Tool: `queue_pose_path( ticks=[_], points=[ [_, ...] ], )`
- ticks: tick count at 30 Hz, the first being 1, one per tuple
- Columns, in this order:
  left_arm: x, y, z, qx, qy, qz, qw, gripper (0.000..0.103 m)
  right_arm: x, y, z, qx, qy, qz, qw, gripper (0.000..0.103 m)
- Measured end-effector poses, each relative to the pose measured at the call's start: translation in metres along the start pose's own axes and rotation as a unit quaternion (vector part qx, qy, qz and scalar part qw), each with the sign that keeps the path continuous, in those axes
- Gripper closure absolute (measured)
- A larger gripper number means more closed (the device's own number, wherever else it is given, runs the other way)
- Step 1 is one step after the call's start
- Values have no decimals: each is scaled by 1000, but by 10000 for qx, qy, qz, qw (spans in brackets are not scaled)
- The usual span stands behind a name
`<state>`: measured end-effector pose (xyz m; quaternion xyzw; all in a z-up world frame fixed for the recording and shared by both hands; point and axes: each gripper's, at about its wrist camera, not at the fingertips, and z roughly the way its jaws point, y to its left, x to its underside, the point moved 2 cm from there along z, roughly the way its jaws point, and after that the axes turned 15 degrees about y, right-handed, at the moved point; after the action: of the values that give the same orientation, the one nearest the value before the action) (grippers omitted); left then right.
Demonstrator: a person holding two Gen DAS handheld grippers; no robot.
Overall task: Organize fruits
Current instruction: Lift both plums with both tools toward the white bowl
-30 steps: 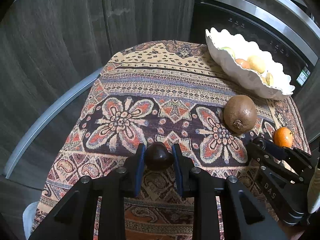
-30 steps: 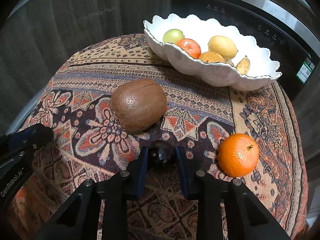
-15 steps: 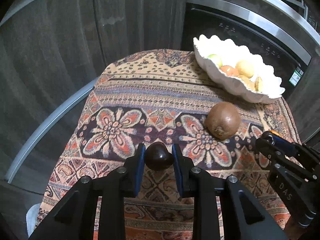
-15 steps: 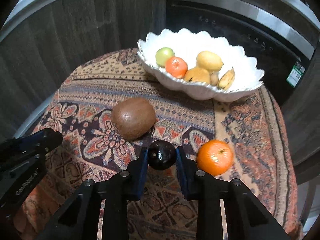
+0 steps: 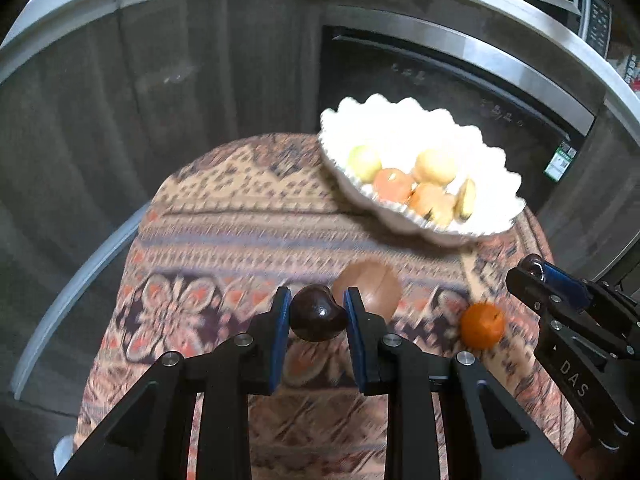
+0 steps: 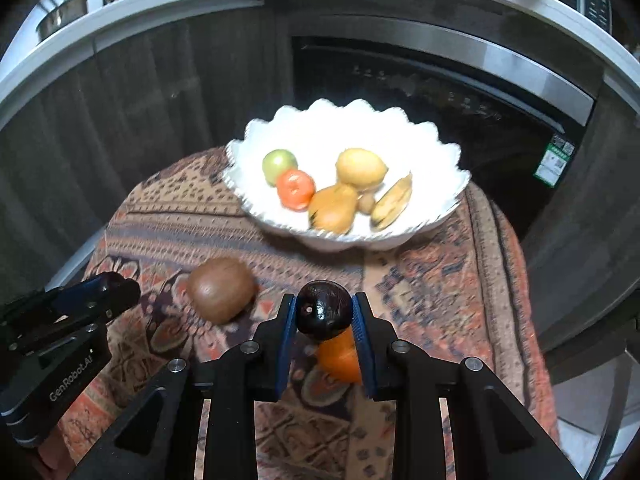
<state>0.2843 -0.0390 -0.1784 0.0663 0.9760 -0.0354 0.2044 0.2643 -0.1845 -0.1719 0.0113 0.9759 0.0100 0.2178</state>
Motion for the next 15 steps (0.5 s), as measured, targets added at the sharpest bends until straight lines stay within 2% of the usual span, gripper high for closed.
queue_pose_path(
  ticks=[9,15],
  points=[
    [-64,-33,-8,46,-328,359,9988,76,-49,-37,-14,172,-330,175,9992,74],
    [-99,-47,1,63,-360,445,9983,76,-81,-54,-7,217,-378,277,9987,74]
  ],
)
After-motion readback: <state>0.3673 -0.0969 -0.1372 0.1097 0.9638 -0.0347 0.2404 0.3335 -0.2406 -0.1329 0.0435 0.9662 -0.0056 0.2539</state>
